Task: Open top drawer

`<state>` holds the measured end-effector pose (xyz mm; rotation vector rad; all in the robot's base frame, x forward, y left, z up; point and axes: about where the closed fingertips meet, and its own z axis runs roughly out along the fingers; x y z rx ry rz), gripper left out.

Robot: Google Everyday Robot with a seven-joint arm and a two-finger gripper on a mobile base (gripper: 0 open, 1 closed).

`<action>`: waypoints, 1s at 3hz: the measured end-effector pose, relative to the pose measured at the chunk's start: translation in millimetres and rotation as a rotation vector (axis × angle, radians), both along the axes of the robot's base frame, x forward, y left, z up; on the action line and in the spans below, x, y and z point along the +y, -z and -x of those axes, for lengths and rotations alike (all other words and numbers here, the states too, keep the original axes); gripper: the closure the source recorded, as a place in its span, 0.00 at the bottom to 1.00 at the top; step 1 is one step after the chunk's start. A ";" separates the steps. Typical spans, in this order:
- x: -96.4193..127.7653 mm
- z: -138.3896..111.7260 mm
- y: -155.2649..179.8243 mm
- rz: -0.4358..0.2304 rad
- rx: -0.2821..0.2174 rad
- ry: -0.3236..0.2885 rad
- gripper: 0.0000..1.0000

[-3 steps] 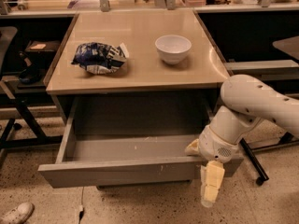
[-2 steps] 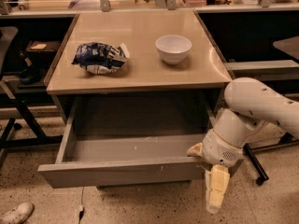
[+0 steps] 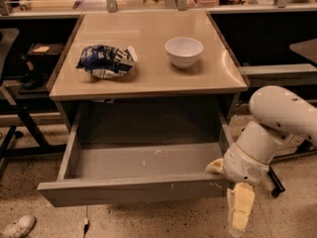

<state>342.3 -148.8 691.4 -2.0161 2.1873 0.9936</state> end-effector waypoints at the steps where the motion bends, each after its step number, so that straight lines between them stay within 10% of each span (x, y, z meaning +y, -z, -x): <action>1: -8.5 15.7 -7.2 -0.007 0.017 0.017 0.00; 3: -16.2 25.9 -13.6 -0.006 0.024 0.040 0.00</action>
Offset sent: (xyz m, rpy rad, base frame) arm -0.0587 -0.0398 0.0295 0.0110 0.0473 -0.0913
